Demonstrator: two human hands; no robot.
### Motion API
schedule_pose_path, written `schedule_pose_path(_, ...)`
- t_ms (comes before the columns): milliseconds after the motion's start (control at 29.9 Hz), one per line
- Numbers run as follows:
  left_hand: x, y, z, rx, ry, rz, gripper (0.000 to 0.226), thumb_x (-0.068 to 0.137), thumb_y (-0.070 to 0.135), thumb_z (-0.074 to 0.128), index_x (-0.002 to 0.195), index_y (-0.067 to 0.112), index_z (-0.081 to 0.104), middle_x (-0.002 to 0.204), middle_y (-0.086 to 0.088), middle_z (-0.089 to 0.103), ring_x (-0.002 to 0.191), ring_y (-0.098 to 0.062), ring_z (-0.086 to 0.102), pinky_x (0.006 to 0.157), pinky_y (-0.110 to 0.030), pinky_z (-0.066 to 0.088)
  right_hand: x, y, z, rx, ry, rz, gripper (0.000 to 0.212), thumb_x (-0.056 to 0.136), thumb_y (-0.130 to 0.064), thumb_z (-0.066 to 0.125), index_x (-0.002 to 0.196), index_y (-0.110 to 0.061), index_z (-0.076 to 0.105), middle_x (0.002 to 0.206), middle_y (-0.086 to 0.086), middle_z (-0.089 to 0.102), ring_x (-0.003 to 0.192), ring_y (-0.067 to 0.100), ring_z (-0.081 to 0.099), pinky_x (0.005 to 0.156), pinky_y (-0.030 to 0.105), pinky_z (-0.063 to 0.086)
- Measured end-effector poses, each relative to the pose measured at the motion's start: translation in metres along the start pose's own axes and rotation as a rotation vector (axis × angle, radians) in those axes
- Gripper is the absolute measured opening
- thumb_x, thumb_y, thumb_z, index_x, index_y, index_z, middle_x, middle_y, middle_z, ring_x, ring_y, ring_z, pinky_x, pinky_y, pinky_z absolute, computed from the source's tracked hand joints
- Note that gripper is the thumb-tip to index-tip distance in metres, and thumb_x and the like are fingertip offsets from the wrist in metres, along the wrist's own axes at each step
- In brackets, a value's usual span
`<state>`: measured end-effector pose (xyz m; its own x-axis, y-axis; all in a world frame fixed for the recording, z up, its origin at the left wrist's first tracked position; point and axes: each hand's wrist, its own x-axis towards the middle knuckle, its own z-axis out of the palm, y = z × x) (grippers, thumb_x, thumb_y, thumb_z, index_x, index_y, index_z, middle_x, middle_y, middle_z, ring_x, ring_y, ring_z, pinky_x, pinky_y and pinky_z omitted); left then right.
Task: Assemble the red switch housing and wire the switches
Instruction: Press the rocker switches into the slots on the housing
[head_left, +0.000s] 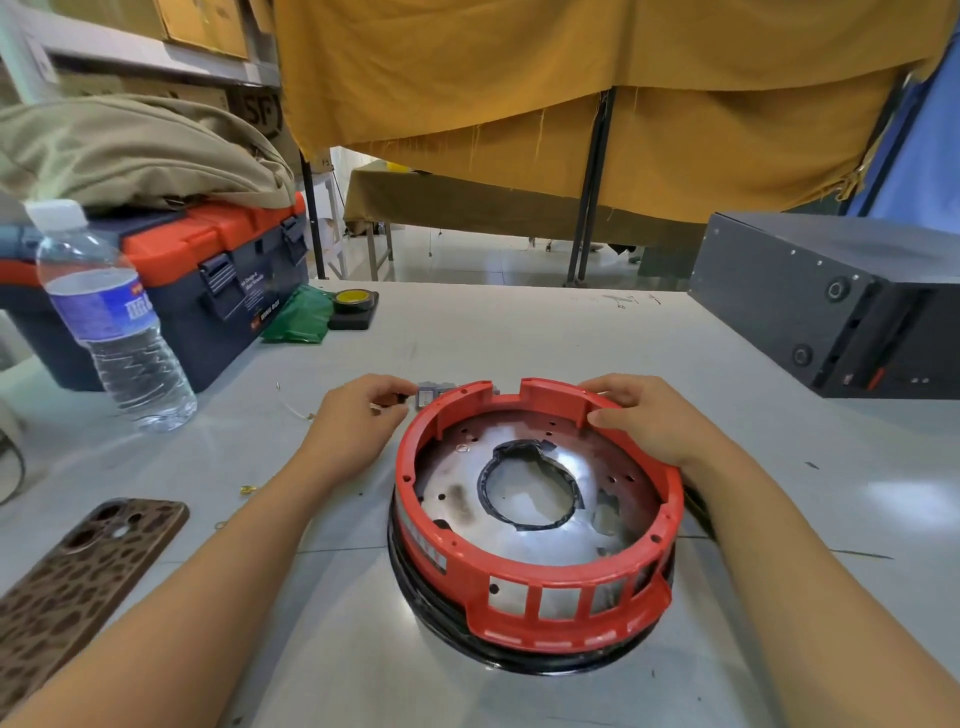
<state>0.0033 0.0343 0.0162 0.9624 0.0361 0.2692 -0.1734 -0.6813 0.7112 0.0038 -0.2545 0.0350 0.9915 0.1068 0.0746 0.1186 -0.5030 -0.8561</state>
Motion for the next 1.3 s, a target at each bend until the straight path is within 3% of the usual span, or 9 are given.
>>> schedule_pose_path(134,0.023,-0.004,0.006,0.268,-0.074,0.149,0.039,0.087,0.013,0.063,0.126,0.015,0.060,0.129,-0.007,0.059,0.119,-0.025,0.049,0.100,-0.026,0.033,0.002,0.002,-0.005,-0.029,0.018,-0.008,0.035,0.083,0.002,0.061,0.096,-0.029,0.069,0.096,-0.001,0.074,0.087,0.017,0.068,0.084,0.028,0.052)
schedule_pose_path(267,0.044,-0.010,0.016,0.448,-0.108,0.101,0.046,0.090,0.025,0.061,0.135,0.024,0.051,0.137,-0.001,0.053,0.126,-0.028,0.038,0.102,-0.038,0.033,0.002,0.004,-0.005,-0.049,0.034,-0.011,0.029,0.084,-0.003,0.063,0.101,-0.026,0.070,0.099,-0.003,0.073,0.092,0.016,0.068,0.091,0.034,0.051)
schedule_pose_path(401,0.052,-0.013,0.024,0.529,-0.052,0.112,0.033,0.090,0.033,0.059,0.122,0.028,0.063,0.122,0.003,0.064,0.120,-0.025,0.043,0.092,-0.036,0.032,0.001,0.004,-0.005,-0.125,0.073,-0.051,0.020,0.092,-0.023,0.058,0.105,-0.028,0.072,0.102,-0.010,0.072,0.099,0.010,0.064,0.093,0.030,0.047)
schedule_pose_path(535,0.051,-0.014,0.030,0.511,0.029,0.113,0.020,0.087,0.032,0.062,0.106,0.024,0.065,0.105,0.000,0.068,0.111,-0.024,0.048,0.085,-0.034,0.030,0.001,0.003,-0.005,-0.202,0.095,-0.048,0.021,0.095,-0.026,0.054,0.102,-0.028,0.073,0.103,-0.010,0.071,0.100,0.010,0.060,0.086,0.024,0.041)
schedule_pose_path(836,0.040,-0.013,0.029,0.302,0.087,0.136,0.017,0.084,0.022,0.067,0.100,0.015,0.064,0.099,-0.004,0.070,0.099,-0.023,0.058,0.090,-0.033,0.039,0.001,0.002,-0.003,-0.265,0.208,-0.042,0.004,0.087,-0.021,0.062,0.088,-0.019,0.060,0.088,0.000,0.069,0.077,0.008,0.057,0.058,0.013,0.037)
schedule_pose_path(970,0.030,-0.005,0.012,-0.013,0.145,0.109,0.018,0.078,0.010,0.073,0.095,0.012,0.068,0.086,-0.001,0.067,0.077,-0.008,0.060,0.068,-0.002,0.039,0.004,0.002,-0.004,-0.285,0.206,-0.079,0.008,0.085,-0.015,0.062,0.082,-0.020,0.057,0.084,0.000,0.068,0.074,0.001,0.055,0.055,0.004,0.038)
schedule_pose_path(1103,0.011,0.008,-0.005,-0.330,0.113,0.078,0.019,0.079,0.008,0.073,0.089,0.023,0.068,0.084,0.010,0.068,0.071,0.006,0.064,0.060,-0.002,0.045,0.009,-0.001,-0.006,-0.318,0.191,-0.108,0.012,0.086,-0.017,0.066,0.077,-0.025,0.061,0.079,-0.005,0.067,0.075,-0.006,0.053,0.059,-0.003,0.034)
schedule_pose_path(1204,-0.005,0.017,-0.013,-0.445,0.058,0.090,0.023,0.079,0.008,0.073,0.092,0.026,0.068,0.089,0.011,0.071,0.078,0.001,0.067,0.069,-0.010,0.050,0.013,-0.003,-0.006,-0.338,0.170,-0.115,0.016,0.086,-0.018,0.067,0.076,-0.030,0.061,0.079,-0.005,0.069,0.076,-0.002,0.053,0.060,-0.001,0.033)
schedule_pose_path(1304,-0.019,0.027,-0.017,-0.511,0.007,0.100,0.027,0.078,0.006,0.074,0.098,0.023,0.068,0.095,0.004,0.070,0.082,-0.004,0.067,0.076,-0.013,0.052,0.016,-0.005,-0.005,-0.371,0.169,-0.110,0.017,0.087,-0.020,0.065,0.075,-0.030,0.058,0.085,-0.001,0.071,0.084,0.015,0.053,0.064,0.018,0.031)
